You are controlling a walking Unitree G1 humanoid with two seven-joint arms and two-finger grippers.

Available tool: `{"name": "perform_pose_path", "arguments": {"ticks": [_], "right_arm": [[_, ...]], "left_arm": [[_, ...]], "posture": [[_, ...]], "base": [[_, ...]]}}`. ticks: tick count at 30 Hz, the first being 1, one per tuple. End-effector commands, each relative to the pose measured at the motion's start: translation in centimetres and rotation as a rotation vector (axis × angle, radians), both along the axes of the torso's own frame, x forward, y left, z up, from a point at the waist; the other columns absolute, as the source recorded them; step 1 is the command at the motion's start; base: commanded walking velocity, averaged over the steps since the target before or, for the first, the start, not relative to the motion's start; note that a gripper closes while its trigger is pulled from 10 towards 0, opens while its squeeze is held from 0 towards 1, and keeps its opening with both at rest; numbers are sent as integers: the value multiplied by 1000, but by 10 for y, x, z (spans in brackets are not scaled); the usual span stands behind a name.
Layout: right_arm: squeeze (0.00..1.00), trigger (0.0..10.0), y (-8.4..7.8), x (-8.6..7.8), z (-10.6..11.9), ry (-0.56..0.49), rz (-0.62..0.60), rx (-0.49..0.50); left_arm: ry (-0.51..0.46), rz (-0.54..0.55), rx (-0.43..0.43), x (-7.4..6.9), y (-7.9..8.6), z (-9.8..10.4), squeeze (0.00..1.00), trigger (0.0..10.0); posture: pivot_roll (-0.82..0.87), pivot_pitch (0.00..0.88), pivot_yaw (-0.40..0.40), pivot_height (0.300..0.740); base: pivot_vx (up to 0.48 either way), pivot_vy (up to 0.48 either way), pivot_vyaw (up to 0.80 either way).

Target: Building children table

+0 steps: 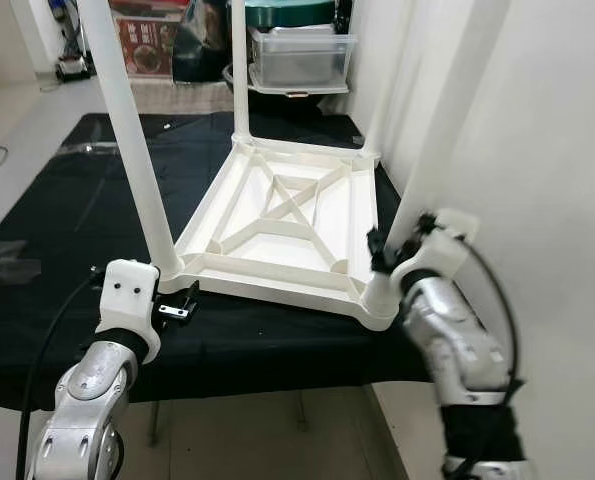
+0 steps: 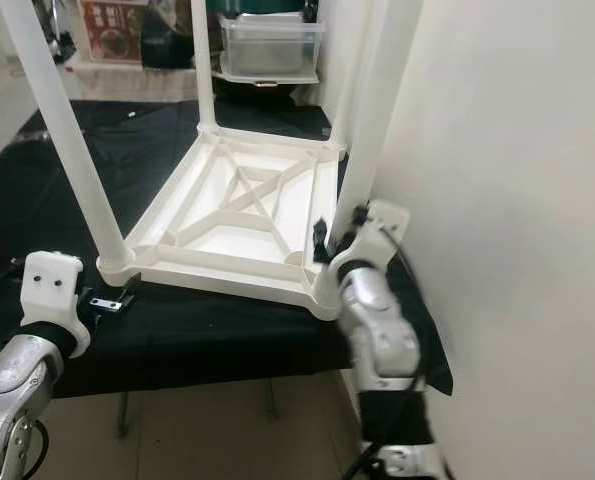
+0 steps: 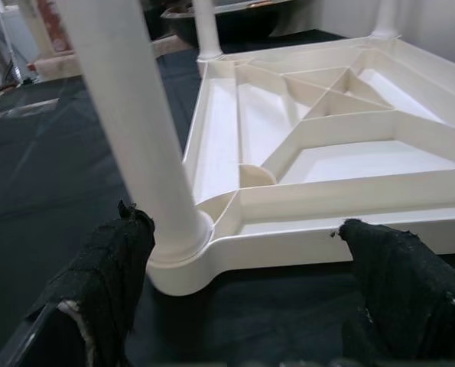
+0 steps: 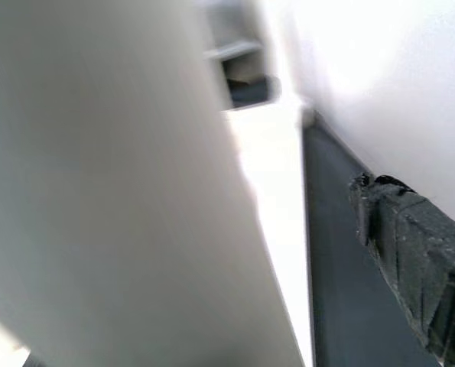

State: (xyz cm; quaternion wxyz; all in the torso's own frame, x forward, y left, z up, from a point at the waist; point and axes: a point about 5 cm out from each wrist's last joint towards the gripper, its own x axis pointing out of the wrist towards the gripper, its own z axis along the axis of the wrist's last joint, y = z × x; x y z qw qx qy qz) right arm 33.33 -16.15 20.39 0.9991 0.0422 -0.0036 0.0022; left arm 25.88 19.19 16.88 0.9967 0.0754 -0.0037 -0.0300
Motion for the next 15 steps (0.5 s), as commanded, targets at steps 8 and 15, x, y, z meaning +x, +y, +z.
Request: {"name": "perform_pose_path", "arguments": {"ticks": [8, 15], "right_arm": [[0, 10000, -23, 16, 11, -41, 225, -64], [0, 10000, -50, 34, 15, -29, 383, -177]], "left_arm": [[1, -31, 9, 2, -5, -2, 0, 10000], [0, -32, 14, 3, -3, -2, 0, 10000]], "posture": [[21, 0, -69, 740], [23, 0, -75, 740]], "base": [[0, 0, 0], [0, 0, 0]]}}
